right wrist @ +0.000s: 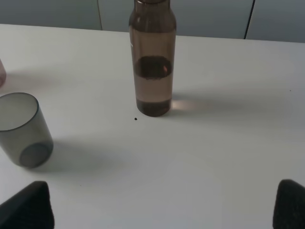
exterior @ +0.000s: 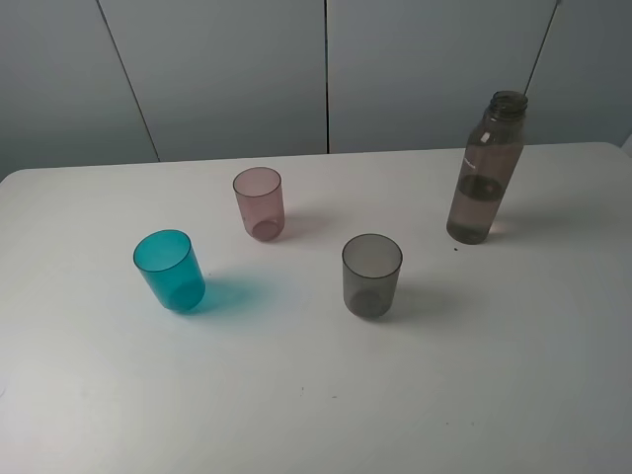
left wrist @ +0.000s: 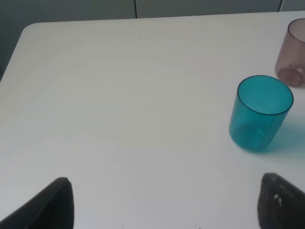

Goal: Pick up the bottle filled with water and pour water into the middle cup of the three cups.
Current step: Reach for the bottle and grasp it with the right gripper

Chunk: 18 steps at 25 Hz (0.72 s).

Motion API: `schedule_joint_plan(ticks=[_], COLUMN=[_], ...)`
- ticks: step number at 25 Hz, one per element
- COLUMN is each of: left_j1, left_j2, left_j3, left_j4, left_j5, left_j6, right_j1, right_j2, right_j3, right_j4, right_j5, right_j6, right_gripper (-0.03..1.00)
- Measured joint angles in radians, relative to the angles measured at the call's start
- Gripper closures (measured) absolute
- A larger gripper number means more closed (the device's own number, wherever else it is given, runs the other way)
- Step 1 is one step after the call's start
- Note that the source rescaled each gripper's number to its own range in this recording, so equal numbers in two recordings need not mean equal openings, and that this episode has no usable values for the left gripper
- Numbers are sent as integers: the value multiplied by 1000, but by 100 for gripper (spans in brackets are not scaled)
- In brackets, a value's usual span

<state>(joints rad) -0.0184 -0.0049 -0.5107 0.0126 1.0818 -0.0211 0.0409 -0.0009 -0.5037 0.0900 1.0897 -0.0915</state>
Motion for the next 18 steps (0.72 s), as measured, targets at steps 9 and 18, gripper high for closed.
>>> schedule_joint_plan(ticks=[9, 18], left_j1=[0, 0], left_j2=[0, 0], left_j3=[0, 0], left_j4=[0, 0], left_j5=[0, 0], left_j6=[0, 0], right_j1=[0, 0], right_j2=[0, 0], right_j3=[0, 0], right_j4=[0, 0], right_j5=[0, 0], right_j6=[0, 0], right_gripper=[-3, -3])
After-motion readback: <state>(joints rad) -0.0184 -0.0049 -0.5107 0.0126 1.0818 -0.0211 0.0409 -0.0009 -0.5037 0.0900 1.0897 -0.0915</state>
